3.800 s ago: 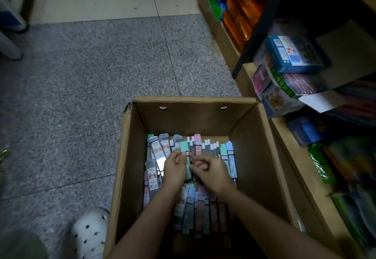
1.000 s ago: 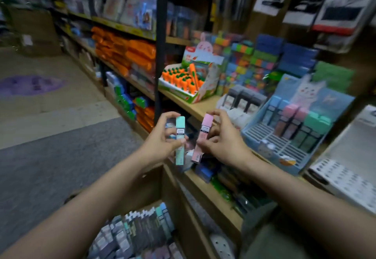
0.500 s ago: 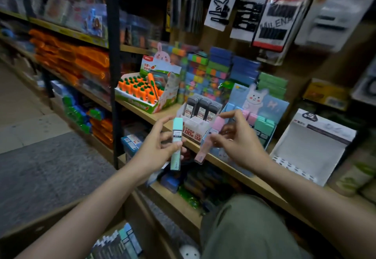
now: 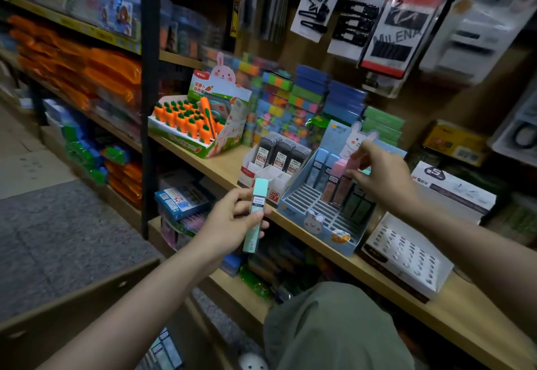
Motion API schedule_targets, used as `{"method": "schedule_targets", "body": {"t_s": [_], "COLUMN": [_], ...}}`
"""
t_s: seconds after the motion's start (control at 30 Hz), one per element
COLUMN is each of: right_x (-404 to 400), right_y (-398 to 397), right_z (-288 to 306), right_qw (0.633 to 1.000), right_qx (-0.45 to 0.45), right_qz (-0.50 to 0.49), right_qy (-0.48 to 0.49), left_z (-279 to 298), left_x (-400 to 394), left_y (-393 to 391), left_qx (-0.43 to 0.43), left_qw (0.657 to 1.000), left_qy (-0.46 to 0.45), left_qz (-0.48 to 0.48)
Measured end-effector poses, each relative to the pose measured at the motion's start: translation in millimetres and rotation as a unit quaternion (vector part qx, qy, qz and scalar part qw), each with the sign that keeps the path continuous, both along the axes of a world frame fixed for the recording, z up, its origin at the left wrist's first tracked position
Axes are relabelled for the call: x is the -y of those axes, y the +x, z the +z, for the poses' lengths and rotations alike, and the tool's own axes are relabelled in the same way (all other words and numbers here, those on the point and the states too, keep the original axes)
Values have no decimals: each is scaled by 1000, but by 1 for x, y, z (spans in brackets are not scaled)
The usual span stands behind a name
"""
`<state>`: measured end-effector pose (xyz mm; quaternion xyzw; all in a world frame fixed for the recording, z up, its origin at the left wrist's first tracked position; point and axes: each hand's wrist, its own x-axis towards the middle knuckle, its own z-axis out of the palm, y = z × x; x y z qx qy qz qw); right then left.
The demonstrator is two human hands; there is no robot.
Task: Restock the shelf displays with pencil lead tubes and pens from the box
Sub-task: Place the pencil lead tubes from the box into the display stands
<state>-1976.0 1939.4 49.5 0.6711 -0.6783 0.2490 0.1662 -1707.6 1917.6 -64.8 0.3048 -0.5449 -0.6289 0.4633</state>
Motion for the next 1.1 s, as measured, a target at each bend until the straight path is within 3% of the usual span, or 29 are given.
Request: {"method": "schedule_targets", "body": {"t_s": [0.1, 0.3, 0.5, 0.73, 0.8, 0.87, 0.97, 1.03, 1.1], "right_x": [9, 14, 13, 12, 7, 0, -10, -16, -21], "right_y": [-5, -13, -9, -9, -8, -2, 23, 37, 42], "right_z": [-9, -11, -20, -24, -21, -16, -7, -5, -2], "right_qw": [1000, 997, 996, 992, 996, 999, 970, 954, 958], "right_qx": [-11, 71, -59, -72, -46, 40, 201, 218, 201], "right_qz": [-11, -8, -65, -99, -80, -13, 106, 144, 156], "right_qy": [-1, 13, -8, -8, -18, -35, 93, 146, 133], "left_z": [-3, -10, -16, -17, -15, -12, -3, 6, 16], "left_x": [4, 9, 6, -2, -6, -9, -12, -14, -19], "left_y": [3, 5, 3, 0, -2, -7, -27, -48, -68], "left_qx": [-15, -6, -1, -11, -9, 0, -8, -11, -10], "left_qw": [1000, 999, 1000, 1000, 1000, 1000, 1000, 1000, 999], "left_qy": [14, 21, 18, 8, -9, -19, -10, -14, -35], "left_qz": [13, 24, 13, 4, 7, 20, 28, 19, 0]}}
